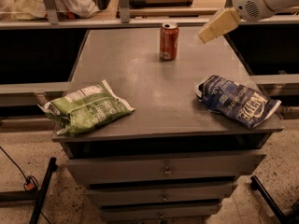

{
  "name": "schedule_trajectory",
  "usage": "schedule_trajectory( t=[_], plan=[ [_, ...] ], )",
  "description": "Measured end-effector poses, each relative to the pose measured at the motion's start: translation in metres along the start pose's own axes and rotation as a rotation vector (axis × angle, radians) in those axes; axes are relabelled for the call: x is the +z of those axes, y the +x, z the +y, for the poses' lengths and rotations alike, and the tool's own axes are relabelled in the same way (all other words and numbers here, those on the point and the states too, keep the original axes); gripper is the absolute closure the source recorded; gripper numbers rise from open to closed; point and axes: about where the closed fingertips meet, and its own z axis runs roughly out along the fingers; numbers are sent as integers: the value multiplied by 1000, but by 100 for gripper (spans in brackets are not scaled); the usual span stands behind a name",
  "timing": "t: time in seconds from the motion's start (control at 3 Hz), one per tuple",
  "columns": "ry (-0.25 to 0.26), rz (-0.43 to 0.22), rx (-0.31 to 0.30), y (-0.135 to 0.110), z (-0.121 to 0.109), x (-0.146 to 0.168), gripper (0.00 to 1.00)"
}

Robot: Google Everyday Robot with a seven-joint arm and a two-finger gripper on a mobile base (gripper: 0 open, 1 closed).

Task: Move coke can near green jalapeno chip bag

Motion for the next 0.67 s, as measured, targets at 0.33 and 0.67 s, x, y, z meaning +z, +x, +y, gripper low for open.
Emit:
schedule_trajectory(
  t=[0.33, 0.67],
  plan=[
    [0, 0, 0, 0, 0, 0, 0],
    [2, -17, 9, -2, 1, 7, 0]
  ],
)
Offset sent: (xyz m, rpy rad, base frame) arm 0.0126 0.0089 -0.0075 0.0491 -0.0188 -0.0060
